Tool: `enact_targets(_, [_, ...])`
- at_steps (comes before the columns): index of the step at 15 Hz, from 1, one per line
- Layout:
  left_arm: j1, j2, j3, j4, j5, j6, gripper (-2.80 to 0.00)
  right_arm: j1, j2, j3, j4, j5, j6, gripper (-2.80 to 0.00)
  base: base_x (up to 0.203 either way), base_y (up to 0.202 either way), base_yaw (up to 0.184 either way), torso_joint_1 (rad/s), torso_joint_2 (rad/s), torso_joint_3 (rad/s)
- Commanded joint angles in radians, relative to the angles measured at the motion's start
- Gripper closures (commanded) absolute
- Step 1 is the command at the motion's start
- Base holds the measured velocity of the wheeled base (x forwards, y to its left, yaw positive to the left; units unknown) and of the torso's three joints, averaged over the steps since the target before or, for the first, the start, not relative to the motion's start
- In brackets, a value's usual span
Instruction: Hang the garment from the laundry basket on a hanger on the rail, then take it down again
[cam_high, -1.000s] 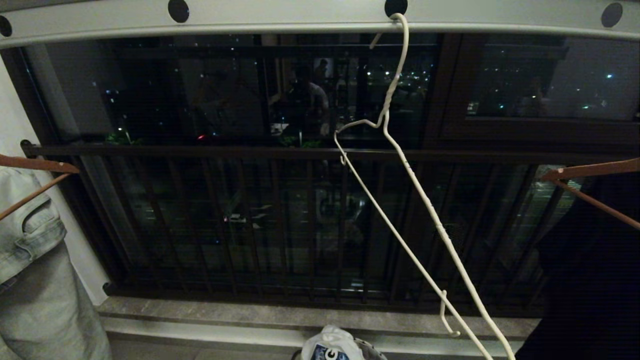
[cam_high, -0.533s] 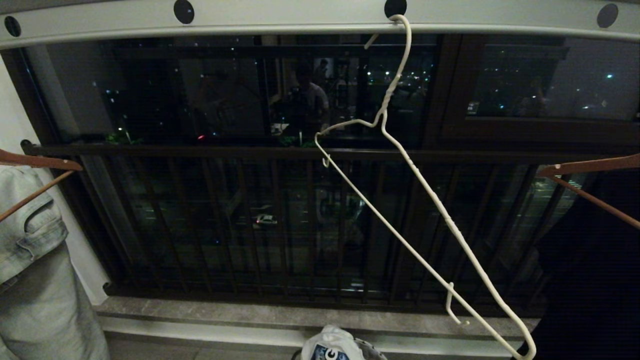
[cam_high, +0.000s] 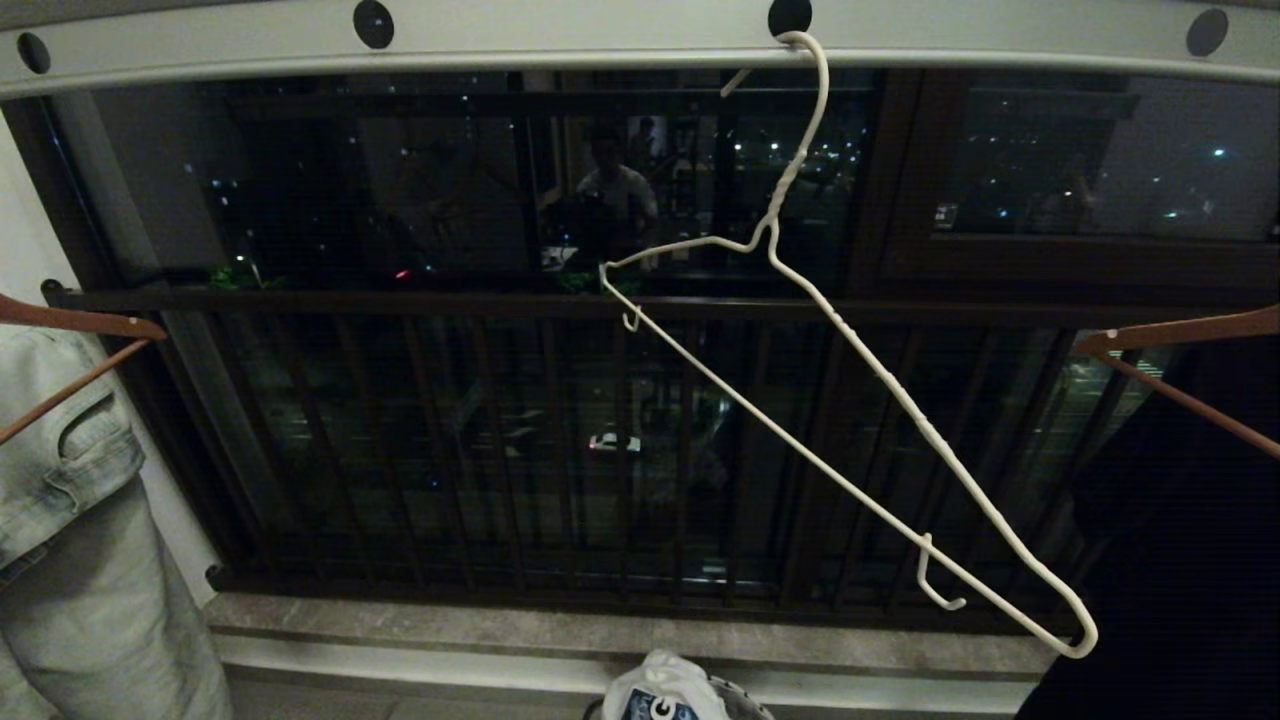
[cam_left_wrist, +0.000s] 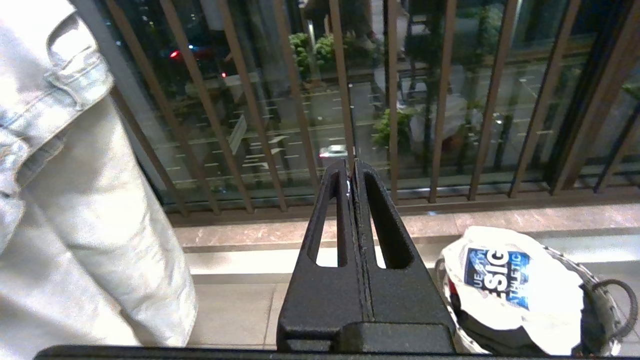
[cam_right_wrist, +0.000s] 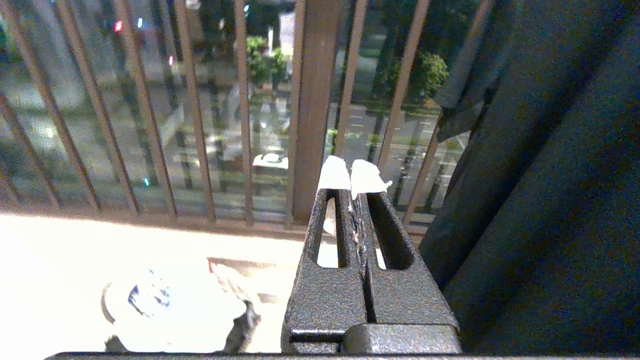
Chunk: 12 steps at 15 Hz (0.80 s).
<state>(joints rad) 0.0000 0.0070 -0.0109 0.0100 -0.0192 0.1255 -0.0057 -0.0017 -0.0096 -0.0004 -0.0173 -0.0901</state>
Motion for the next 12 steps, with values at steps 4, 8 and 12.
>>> enact_targets(4, [0.0,-0.007,0.005,0.005,0.004,-0.001,0.0,0.0,0.002,0.01,0.002,0.01,0.001,0.0,0.0,0.0,0.0,0.0,0.0,0.0])
enact_targets(8, [0.0,-0.007,0.003,0.004,-0.004,-0.062,0.0,0.001,0.002,0.01,0.0,0.003,0.079,0.0,0.0,0.0,0.0,0.0,0.0,0.0])
enact_targets(12, [0.0,-0.007,0.005,-0.002,0.001,-0.079,0.0,0.0,0.002,0.01,0.002,0.008,0.062,0.0,0.0,0.0,0.0,0.0,0.0,0.0])
